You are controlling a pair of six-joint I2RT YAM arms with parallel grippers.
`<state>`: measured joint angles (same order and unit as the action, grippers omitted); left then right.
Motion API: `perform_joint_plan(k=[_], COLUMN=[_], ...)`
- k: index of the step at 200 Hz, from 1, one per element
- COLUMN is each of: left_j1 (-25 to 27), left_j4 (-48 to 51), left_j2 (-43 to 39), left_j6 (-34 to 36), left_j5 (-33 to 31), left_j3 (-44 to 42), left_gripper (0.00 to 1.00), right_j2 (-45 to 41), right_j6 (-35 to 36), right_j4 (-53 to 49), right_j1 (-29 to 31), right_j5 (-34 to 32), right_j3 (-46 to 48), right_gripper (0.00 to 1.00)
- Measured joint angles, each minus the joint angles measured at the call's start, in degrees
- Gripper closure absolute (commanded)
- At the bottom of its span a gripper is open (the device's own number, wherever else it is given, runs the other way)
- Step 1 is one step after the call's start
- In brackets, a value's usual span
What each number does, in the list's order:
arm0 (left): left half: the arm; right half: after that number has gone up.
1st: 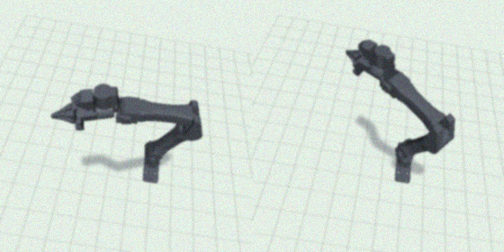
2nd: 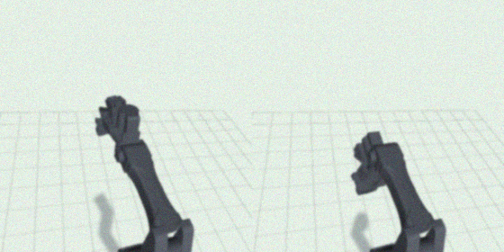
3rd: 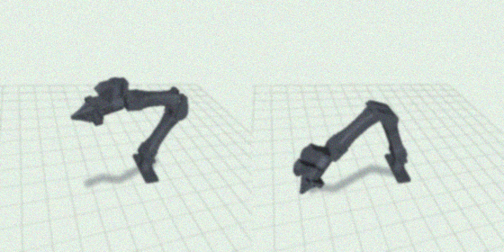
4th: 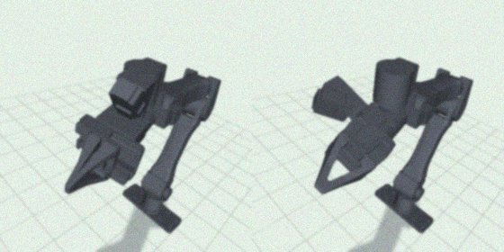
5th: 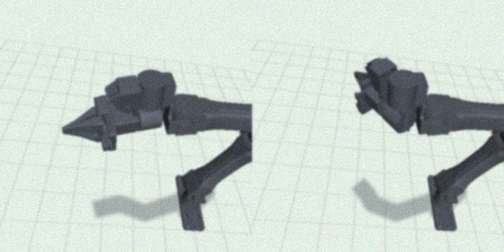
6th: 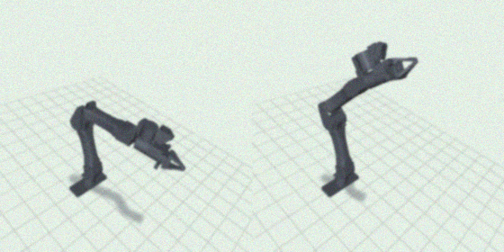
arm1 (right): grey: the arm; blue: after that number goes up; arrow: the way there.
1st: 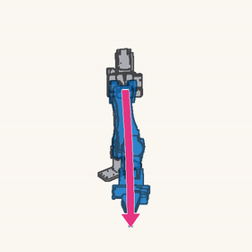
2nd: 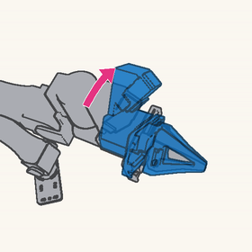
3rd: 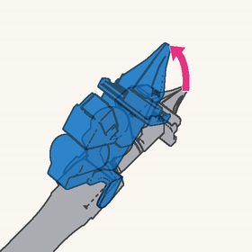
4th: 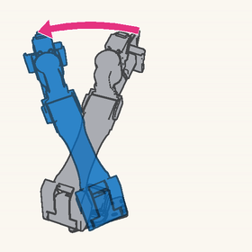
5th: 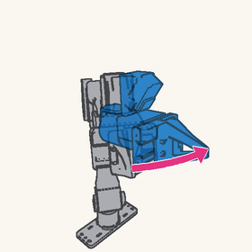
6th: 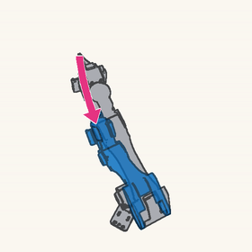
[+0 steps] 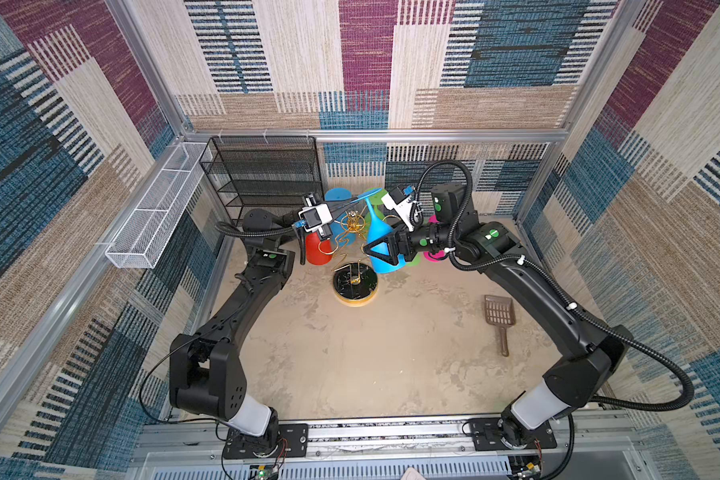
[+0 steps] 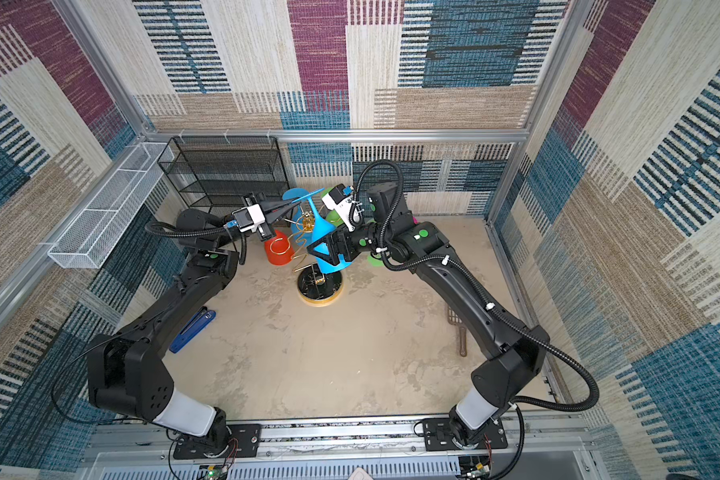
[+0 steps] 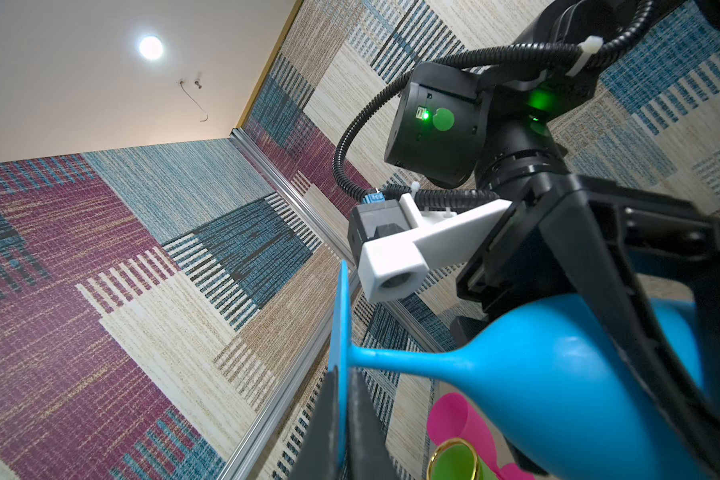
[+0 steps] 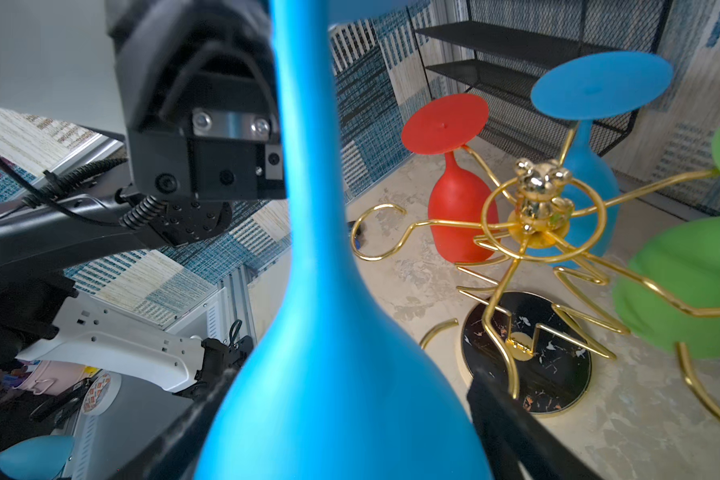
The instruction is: Take the wine glass off the wine glass rack
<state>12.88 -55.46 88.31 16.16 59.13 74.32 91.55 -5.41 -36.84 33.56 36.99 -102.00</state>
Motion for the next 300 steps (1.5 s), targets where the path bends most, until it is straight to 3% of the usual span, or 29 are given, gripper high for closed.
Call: perform_joint_plan(k=[58, 111, 155, 217, 271, 300], left_j1=[0.0, 0.1, 0.1, 0.1, 0.1, 0.1], left_j4=[-0.1, 5.3, 12.6, 17.6, 17.6, 17.6], left_j2=[-1.9, -6.2, -9.9, -12.3, -12.2, -12.2], left_j6=[-4.1, -10.5, -18.3, -24.5, -26.8, -27.8], left_j5=[-4.1, -13.0, -19.9, -24.2, -24.4, -24.3], left_j3=[-2.1, -4.1, -6.1, -9.0, -9.2, -9.2], left_gripper=[1.00, 1.00, 1.00, 1.00, 1.00, 1.00], right_j2=[-7.5, -20.6, -26.9, -26.0, -21.5, -18.9], right_j6=[-2.3, -4.1, -5.2, -7.5, -10.7, -12.3], right_j4=[6.1, 14.1, 19.0, 23.5, 28.6, 31.9], right_j1=[-2.3, -6.7, -10.0, -10.3, -10.3, -10.0], right_j5=[-2.6, -5.3, -9.1, -11.5, -8.2, -7.4], right_j3=[5.3, 14.6, 20.1, 23.7, 24.9, 24.9], right_gripper=[0.01, 0.00, 0.12, 0.24, 0.28, 0.35])
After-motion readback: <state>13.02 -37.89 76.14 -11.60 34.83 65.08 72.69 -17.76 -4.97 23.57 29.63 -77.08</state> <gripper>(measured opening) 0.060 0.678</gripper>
